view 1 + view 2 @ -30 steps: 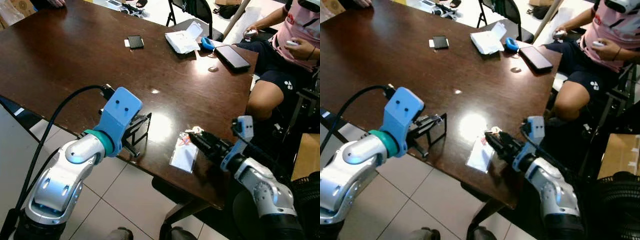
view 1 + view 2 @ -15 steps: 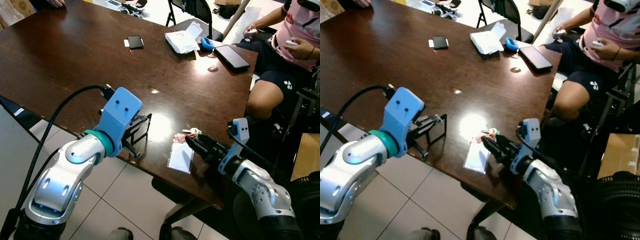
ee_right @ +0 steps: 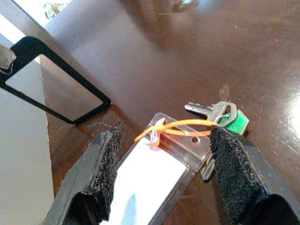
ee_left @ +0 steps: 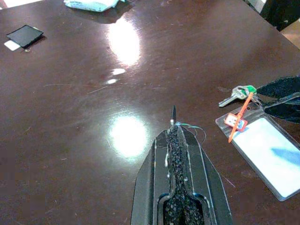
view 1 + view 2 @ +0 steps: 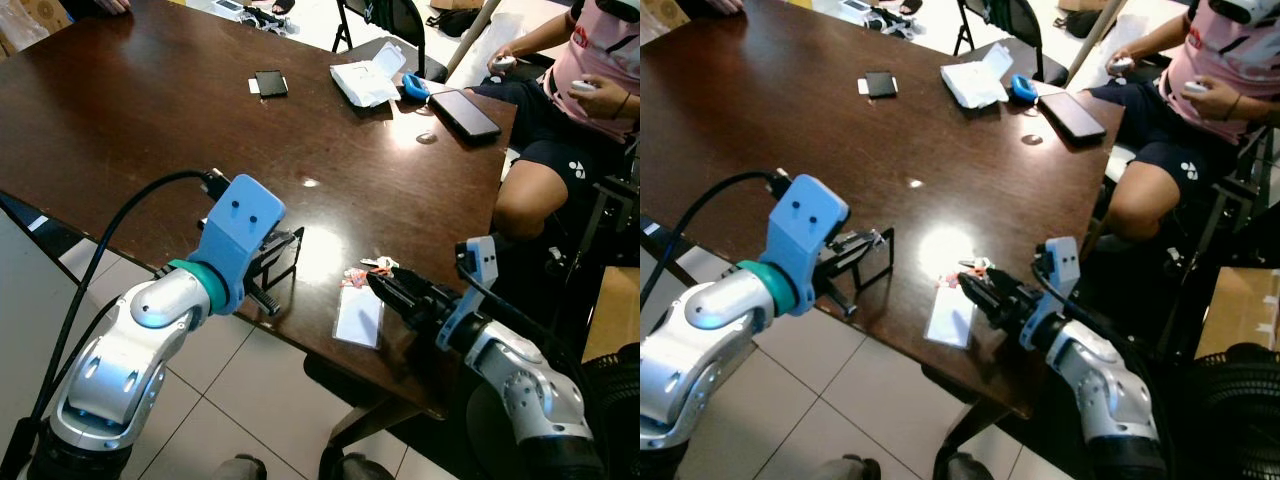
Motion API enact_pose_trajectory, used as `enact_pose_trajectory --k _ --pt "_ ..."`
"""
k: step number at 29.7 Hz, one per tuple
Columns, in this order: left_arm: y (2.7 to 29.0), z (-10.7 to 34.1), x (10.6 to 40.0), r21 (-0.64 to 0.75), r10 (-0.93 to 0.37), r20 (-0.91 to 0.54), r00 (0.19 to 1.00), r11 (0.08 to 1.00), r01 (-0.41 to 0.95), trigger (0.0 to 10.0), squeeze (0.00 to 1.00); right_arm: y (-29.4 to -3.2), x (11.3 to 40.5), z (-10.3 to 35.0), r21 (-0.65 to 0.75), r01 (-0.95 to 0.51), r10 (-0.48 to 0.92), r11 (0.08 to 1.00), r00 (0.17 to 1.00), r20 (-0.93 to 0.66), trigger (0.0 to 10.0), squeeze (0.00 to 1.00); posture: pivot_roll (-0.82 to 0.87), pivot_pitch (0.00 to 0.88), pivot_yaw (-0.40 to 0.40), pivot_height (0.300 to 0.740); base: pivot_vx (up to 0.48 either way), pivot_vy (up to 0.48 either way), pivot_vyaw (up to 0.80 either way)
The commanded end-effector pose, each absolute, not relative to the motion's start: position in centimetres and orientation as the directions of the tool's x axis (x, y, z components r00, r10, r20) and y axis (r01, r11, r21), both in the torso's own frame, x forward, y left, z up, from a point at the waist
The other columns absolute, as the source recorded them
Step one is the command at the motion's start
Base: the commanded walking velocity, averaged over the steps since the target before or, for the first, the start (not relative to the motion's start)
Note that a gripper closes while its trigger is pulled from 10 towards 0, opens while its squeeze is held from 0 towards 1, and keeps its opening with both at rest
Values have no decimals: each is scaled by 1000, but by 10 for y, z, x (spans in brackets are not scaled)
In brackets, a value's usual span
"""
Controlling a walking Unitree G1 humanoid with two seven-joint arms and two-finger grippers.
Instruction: Hang keys on a hook
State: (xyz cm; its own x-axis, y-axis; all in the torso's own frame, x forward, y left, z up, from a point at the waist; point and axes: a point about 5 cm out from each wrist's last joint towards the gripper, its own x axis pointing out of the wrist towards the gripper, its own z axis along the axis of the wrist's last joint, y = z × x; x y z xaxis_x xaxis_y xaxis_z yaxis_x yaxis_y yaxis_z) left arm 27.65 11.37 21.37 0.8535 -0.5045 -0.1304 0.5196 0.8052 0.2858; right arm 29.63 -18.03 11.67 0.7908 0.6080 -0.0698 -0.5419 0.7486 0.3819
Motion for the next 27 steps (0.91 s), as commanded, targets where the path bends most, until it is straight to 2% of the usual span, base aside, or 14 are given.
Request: enact_pose_trajectory --k 1,8,27 --pt "112 209 275 276 -511 -151 846 800 533 10000 0 -185 292 111 380 -537 607 753 789 -89 10000 0 90 107 54 740 0 0 0" --pt "112 209 275 276 -513 -152 845 799 535 10000 0 -174 290 109 362 -604 672 710 734 -94 10000 0 93 107 54 740 0 0 0" --pt "114 209 273 275 -507 -154 848 802 530 10000 0 -174 306 106 383 -529 602 757 793 -94 10000 0 108 116 59 740 0 0 0"
